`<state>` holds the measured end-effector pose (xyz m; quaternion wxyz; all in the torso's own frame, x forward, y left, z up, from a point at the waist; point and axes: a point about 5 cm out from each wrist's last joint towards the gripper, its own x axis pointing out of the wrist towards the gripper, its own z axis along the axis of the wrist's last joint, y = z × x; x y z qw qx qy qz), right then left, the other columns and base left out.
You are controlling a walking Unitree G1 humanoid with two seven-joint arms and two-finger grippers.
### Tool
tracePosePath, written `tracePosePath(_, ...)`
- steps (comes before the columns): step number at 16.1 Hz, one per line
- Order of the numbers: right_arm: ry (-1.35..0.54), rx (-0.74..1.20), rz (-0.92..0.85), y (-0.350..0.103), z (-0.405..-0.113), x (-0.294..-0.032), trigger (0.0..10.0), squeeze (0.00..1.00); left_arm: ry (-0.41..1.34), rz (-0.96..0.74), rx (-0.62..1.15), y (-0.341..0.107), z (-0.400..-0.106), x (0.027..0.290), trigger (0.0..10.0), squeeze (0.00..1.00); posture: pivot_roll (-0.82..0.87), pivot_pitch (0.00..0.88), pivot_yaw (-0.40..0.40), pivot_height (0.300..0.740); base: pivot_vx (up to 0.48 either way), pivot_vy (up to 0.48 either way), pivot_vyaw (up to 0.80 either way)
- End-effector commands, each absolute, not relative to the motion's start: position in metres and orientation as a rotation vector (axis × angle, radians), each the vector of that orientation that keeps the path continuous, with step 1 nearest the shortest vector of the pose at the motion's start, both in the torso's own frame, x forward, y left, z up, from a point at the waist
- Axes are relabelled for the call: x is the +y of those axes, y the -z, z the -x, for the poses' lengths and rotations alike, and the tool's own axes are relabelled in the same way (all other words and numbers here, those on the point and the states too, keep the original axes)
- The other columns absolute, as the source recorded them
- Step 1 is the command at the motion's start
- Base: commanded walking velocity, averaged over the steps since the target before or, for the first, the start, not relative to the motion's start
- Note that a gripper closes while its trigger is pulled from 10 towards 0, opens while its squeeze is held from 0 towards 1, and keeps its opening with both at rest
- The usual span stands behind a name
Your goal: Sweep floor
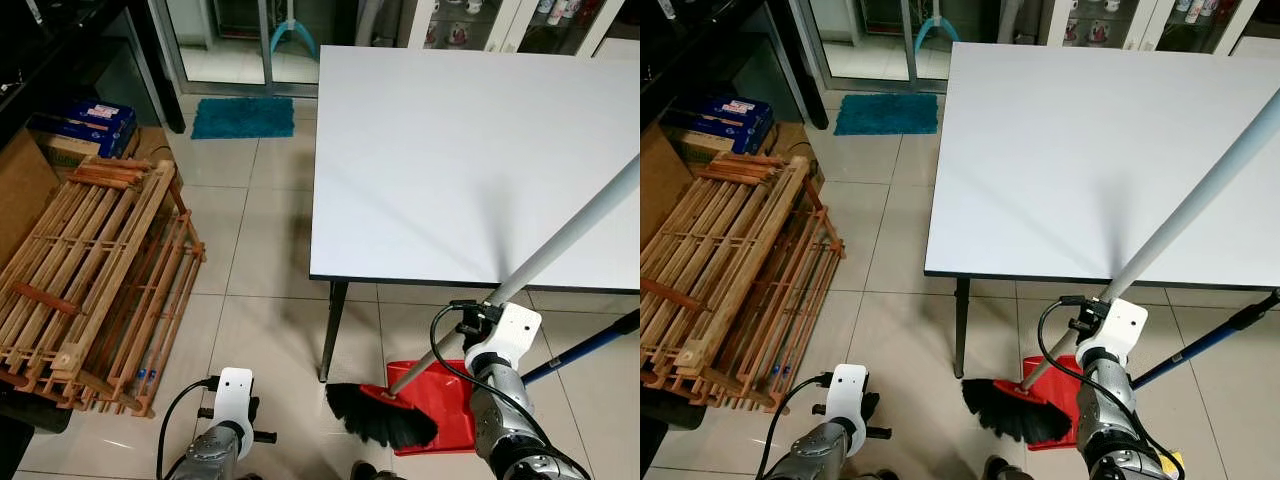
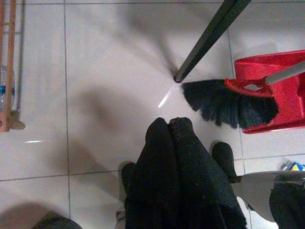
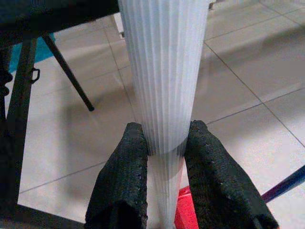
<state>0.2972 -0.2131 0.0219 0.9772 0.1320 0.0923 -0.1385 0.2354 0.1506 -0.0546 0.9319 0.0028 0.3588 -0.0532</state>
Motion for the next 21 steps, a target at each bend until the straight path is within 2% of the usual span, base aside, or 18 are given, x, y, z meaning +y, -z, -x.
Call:
tracePosePath(1, 0.293, 0.117, -0.267, -0.0314, -0.3007, -0.2166, 10.0, 0.00, 0.106, -0.010, 0.747, 0.0576, -0.2310, 0.1499, 10.0, 0.00, 0.02, 0.177, -0.021, 0.740, 0.000, 0.000, 0.00)
tracePosePath(19, 0.292, 0.174, -0.269, -0.0226, -0.2959, -0.2153, 10.0, 0.00, 0.131, -0.021, 0.747, 0.0586, -0.2294, 0.1451, 10.0, 0.00, 0.01, 0.159, -0.025, 0.740, 0.000, 0.000, 0.00)
tracePosePath(21, 0.291, 0.178, -0.269, -0.0219, -0.2955, -0.2152, 10.0, 0.00, 0.133, -0.022, 0.747, 0.0587, -0.2291, 0.1449, 10.0, 0.00, 0.02, 0.156, -0.025, 0.740, -0.240, 0.000, 0.00)
